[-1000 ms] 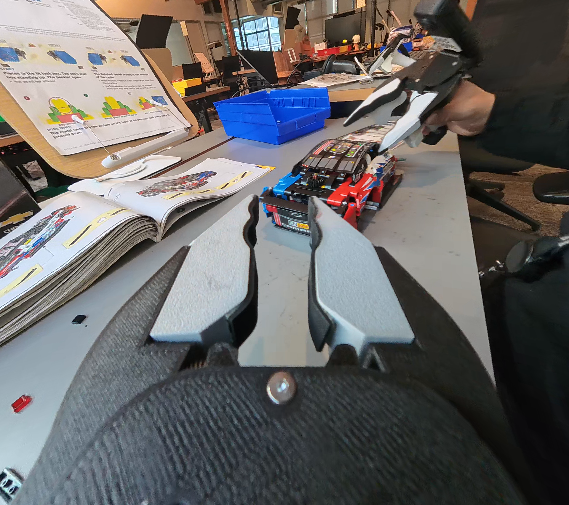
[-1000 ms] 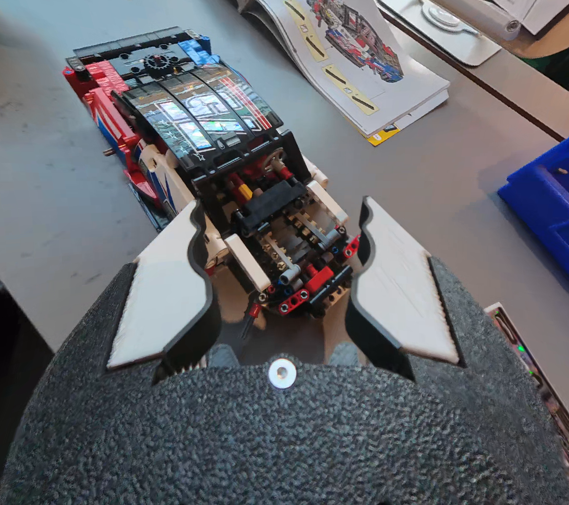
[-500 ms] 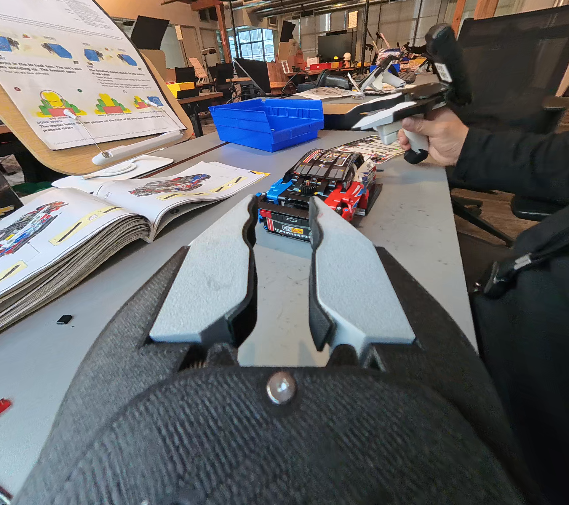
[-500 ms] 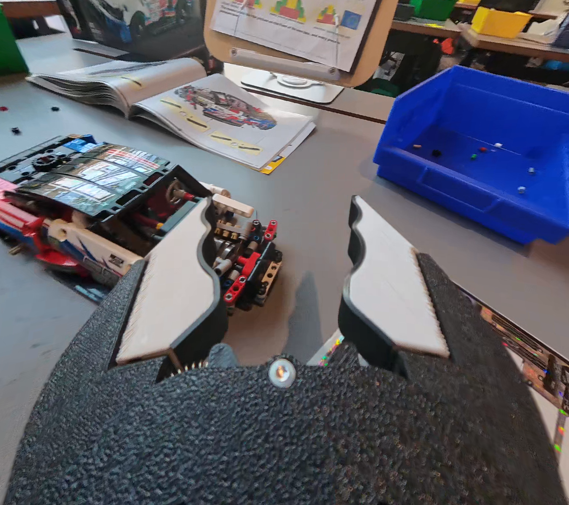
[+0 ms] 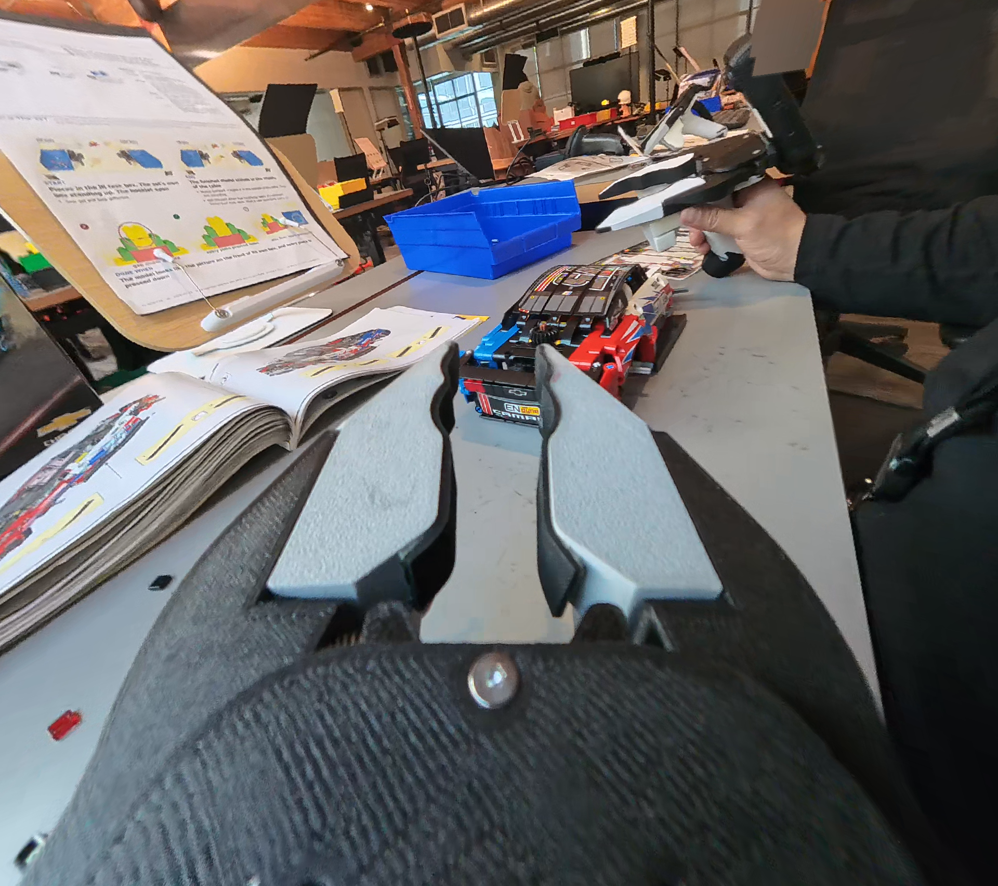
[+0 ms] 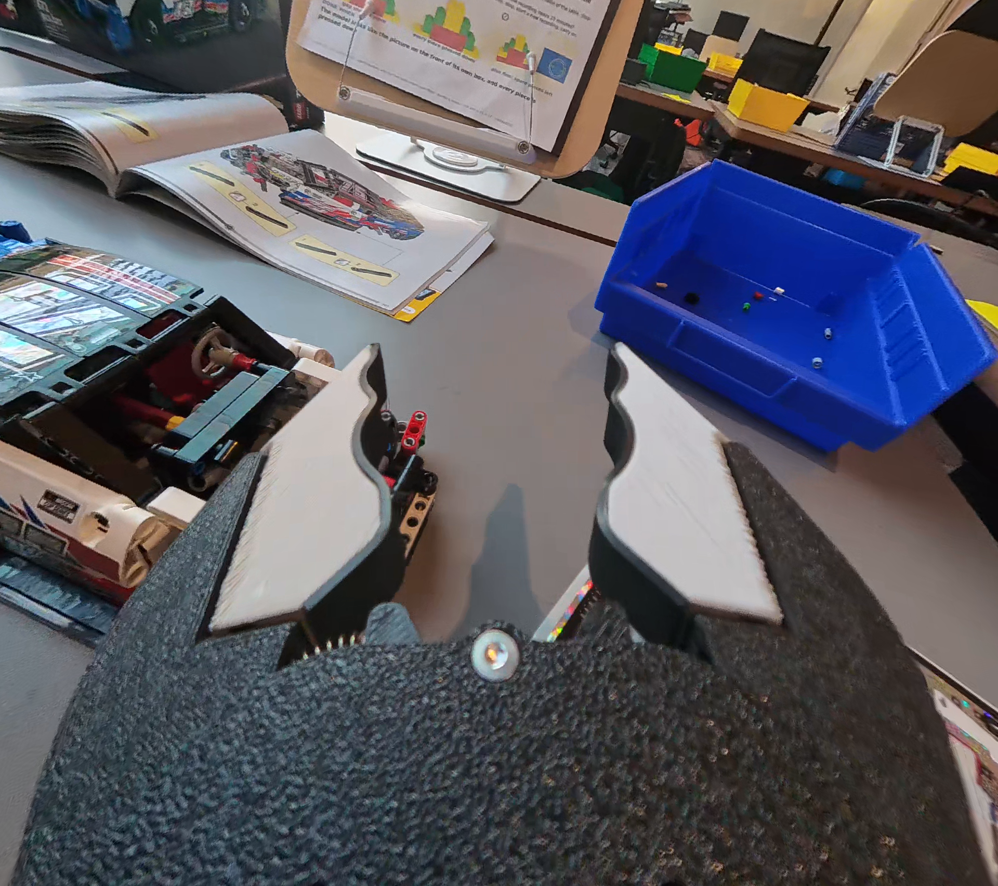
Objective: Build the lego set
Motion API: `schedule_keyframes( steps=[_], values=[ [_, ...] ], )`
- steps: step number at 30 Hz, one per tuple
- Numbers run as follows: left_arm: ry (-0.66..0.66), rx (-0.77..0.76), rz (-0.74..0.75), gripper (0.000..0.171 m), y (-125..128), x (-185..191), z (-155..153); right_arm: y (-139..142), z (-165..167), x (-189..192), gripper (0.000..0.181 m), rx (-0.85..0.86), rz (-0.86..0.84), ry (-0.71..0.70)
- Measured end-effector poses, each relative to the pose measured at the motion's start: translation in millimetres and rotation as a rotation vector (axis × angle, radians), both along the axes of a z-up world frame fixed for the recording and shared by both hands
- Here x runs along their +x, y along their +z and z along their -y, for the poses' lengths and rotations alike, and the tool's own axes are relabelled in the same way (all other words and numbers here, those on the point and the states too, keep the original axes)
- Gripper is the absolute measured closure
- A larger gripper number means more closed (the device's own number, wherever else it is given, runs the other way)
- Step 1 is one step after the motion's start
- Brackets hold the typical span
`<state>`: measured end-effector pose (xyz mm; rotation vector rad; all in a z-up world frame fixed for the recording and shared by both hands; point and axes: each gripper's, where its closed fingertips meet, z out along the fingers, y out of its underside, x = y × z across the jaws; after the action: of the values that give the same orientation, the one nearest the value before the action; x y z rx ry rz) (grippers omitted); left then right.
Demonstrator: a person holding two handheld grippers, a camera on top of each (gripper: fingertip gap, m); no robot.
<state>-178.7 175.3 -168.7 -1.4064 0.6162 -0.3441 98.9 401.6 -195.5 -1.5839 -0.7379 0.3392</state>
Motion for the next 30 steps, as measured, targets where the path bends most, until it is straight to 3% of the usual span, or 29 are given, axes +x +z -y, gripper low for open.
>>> schedule_keyframes(
  steps=[2,4,7,10,15,19,24,30],
  values=[
    [-0.007,0.04,-0.065,0.154,-1.4,8.5,7.3,3.7,2.2,0.5,0.101,0.007,-0.027,0.011],
    [0.01,0.079,-0.109,0.15,-2.0,18.9,13.4,6.9,4.3,0.5,0.101,0.011,-0.053,0.025],
    [-0.014,0.046,-0.06,0.152,-0.8,28.3,16.2,7.8,5.8,-0.7,0.101,0.004,-0.071,0.043],
    [0.043,-0.013,-0.021,0.14,-3.0,16.8,4.0,8.0,8.4,-4.7,0.101,-0.003,-0.083,0.076],
    [0.194,0.03,-0.073,0.134,-3.0,1.3,-9.5,9.0,14.8,-12.5,0.101,-0.022,-0.111,0.143],
    [0.212,-0.084,-0.041,0.128,-12.7,-5.6,-22.6,10.6,15.1,-11.2,0.102,-0.029,-0.134,0.151],
    [0.188,-0.262,-0.05,0.137,-32.8,-4.3,-36.8,16.4,8.5,2.0,0.102,-0.045,-0.221,0.109],
    [0.182,-0.31,-0.01,0.142,-35.1,-7.7,-39.9,12.5,9.2,-1.7,0.107,-0.077,-0.213,0.141]
  ],
)
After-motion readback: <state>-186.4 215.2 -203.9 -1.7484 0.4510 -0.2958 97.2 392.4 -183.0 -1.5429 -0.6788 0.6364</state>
